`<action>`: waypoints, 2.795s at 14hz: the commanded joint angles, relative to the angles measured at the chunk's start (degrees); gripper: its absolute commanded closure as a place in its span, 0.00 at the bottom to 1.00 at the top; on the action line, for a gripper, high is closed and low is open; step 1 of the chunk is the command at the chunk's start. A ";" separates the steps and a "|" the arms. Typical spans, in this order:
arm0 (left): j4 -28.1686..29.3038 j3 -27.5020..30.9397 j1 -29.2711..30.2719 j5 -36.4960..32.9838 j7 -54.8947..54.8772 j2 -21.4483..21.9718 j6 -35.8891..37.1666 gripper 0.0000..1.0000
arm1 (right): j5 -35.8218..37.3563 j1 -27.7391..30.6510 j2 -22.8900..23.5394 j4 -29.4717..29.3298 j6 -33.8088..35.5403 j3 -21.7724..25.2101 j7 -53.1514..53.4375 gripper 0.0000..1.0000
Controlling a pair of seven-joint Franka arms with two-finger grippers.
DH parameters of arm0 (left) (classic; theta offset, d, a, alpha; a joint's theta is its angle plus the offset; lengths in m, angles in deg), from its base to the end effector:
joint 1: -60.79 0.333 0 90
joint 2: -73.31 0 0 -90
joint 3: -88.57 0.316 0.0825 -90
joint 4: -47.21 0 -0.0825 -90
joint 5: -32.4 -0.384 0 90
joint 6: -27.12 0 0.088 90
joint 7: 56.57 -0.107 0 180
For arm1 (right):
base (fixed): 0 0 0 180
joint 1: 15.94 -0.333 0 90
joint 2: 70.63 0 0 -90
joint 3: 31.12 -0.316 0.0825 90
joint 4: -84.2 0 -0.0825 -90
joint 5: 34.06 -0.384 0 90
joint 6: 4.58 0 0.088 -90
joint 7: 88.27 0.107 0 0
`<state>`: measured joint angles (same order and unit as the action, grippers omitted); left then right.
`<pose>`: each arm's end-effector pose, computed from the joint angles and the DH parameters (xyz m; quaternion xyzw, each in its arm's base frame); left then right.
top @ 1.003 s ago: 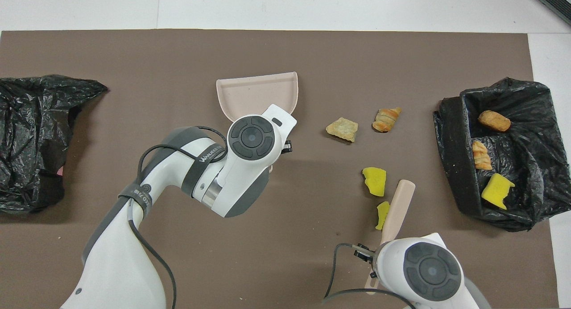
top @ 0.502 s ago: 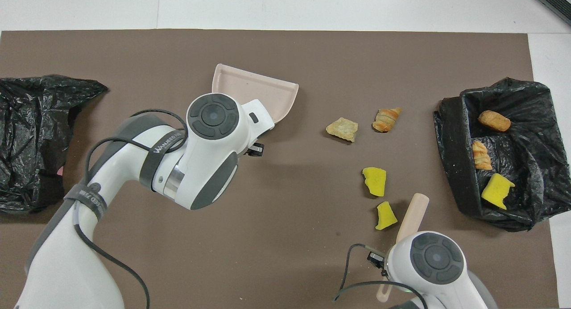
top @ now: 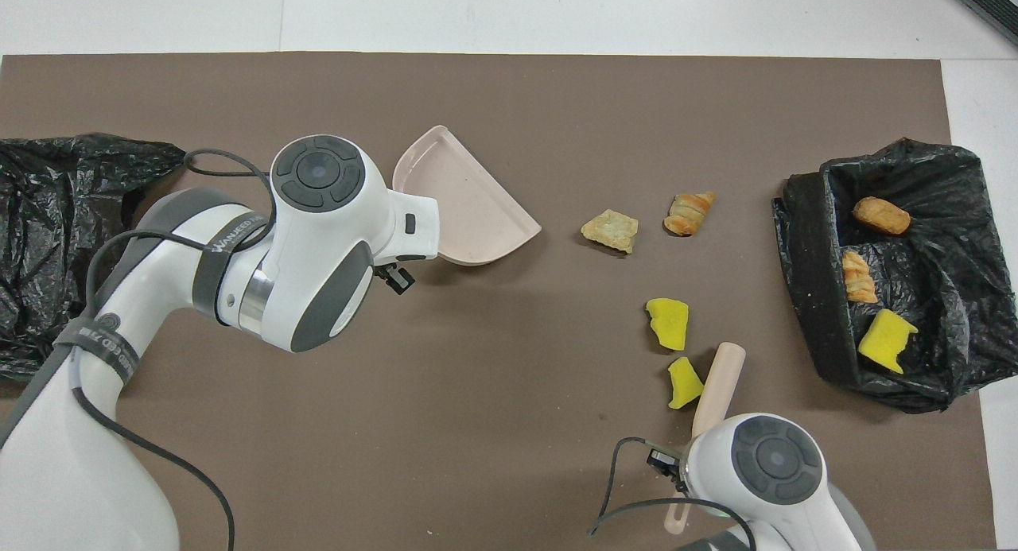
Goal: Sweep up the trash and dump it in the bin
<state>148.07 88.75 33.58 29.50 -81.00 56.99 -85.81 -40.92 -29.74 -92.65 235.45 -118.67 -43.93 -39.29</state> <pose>0.5600 -0.2822 0.3979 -0.8953 0.4434 0.0365 0.0242 0.3252 0.1661 0.3482 0.9623 -0.2362 -0.1126 0.0739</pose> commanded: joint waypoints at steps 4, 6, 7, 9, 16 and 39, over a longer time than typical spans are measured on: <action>4.59 -0.44 0.50 -0.61 -23.81 3.47 1.50 1.00 | -1.13 2.54 15.85 -12.71 -6.49 -0.20 -2.31 1.00; 7.67 -0.70 -0.21 -1.39 -24.09 5.06 0.09 1.00 | -1.30 2.72 21.04 -17.90 -6.85 -0.29 -2.05 1.00; 8.73 -0.71 -1.95 -1.66 -24.09 5.24 -0.61 1.00 | -2.09 2.55 21.93 -18.88 -7.11 -0.29 -1.61 1.00; 11.54 -0.71 -3.02 -1.57 -23.57 6.11 -5.25 1.00 | -5.86 1.67 21.94 -18.72 -9.82 -0.38 -2.66 1.00; 15.50 -0.79 -3.46 -1.57 -19.78 6.56 -12.56 1.00 | -7.19 -9.56 20.01 -18.63 -11.95 -0.47 -11.01 1.00; 17.18 -0.79 -2.67 -1.22 -18.29 6.47 -17.49 1.00 | 21.72 16.77 31.43 -40.61 8.45 -0.03 -32.09 1.00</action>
<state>163.73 87.59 31.04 28.94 -101.16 62.38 -101.56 -20.56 -15.74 -61.02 193.13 -108.70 -43.09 -68.43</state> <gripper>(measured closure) 0.683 0.731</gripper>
